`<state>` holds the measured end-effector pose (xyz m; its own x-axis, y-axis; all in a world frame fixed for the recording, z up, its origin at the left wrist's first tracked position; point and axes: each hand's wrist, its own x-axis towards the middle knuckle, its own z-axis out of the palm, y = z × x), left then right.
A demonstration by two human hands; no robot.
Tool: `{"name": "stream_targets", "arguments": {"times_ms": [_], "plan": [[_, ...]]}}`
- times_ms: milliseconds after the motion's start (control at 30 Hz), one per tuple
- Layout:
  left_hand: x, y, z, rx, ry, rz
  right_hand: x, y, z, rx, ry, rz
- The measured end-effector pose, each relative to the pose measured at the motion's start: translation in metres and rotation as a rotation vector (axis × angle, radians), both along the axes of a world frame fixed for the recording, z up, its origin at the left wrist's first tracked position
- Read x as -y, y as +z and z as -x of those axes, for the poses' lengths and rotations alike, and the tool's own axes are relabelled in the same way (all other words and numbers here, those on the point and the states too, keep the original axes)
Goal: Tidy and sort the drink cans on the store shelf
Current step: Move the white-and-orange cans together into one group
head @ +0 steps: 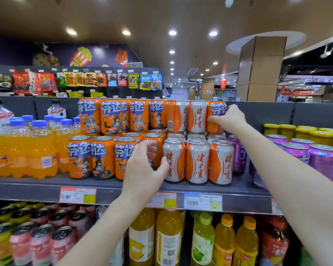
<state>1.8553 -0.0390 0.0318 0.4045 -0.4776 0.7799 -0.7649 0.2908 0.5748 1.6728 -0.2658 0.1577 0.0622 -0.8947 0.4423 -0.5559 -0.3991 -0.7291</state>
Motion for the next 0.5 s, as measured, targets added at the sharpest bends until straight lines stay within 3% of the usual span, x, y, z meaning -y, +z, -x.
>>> {"name": "stream_targets", "arguments": {"times_ms": [133, 233, 367, 500], "plan": [[-0.011, 0.002, -0.014, 0.006, 0.019, 0.048, 0.001, -0.004, -0.005, 0.028, -0.031, 0.061], [-0.019, 0.002, -0.026, -0.006, 0.025, 0.075, -0.014, -0.003, -0.005, 0.161, -0.049, 0.182], [-0.025, 0.003, -0.042, -0.006, 0.066, 0.135, -0.07, 0.018, -0.011, 0.401, 0.093, 0.318], [-0.028, 0.009, -0.061, -0.013, 0.098, 0.129, -0.136, 0.031, -0.027, 0.422, 0.296, 0.338]]}}
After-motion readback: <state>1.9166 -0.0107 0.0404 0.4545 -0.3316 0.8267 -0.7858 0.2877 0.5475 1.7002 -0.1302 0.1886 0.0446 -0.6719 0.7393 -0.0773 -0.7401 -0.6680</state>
